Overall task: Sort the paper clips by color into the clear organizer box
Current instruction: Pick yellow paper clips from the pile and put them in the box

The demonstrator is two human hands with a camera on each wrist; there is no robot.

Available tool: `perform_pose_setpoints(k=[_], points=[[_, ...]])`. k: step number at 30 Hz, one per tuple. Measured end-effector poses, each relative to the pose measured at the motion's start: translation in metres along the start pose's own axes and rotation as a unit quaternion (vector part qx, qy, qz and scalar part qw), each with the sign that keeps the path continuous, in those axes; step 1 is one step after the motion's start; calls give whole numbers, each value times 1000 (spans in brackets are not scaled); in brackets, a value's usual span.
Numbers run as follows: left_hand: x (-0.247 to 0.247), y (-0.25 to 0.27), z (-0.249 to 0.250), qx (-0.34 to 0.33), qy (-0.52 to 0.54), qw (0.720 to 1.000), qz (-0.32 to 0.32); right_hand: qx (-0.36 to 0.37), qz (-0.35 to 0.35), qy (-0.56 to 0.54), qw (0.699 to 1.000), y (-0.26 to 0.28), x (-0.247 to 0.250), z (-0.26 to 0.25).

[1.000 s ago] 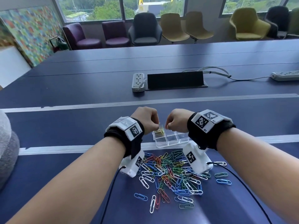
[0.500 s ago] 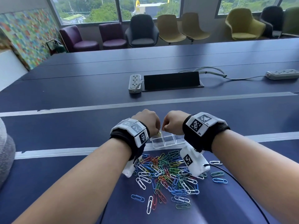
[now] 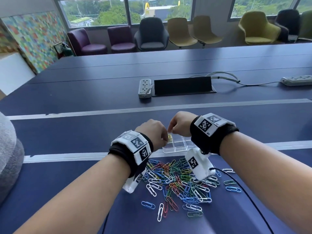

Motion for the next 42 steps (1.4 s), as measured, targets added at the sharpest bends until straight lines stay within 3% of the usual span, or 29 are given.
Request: perform_pose_setpoints(k=[5,9,17,23,27,32,38,42], points=[[0,5,-5,-2,16,1000,9,10,-9,14,1000,-7,-4,-17],[1,8,-10,15,94,995,5,17,-12,34,999,-11,-3,-27],[-4,6,-17,46,135,990,-7,51,28,-2,998,-12,-1,-31],[-3,8,-14,28,91,995,8,45,52,-53,996,-2,5,-27],[-4,11,-7,2,27,1000,12,32,62,2,998,12,13,-12],[6,18,-2,-43,7,999,19,51,9,89,995,46,5,1],[-1,42,7,-106,-45,990,-76,81,-88,145,982,77,-31,3],[-15,48,3,-96,-82,986,-112,105,-71,151,980,82,-34,-2]])
Point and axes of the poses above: each hand's wrist, its own y-axis away from the middle knuckle, its own x-axis out of the back of the hand, z = x × y, the point moved 5 cm from there along -y, towards the middle knuckle, and after that the axes turned 10 degrees about x, right-handed, at the moved point
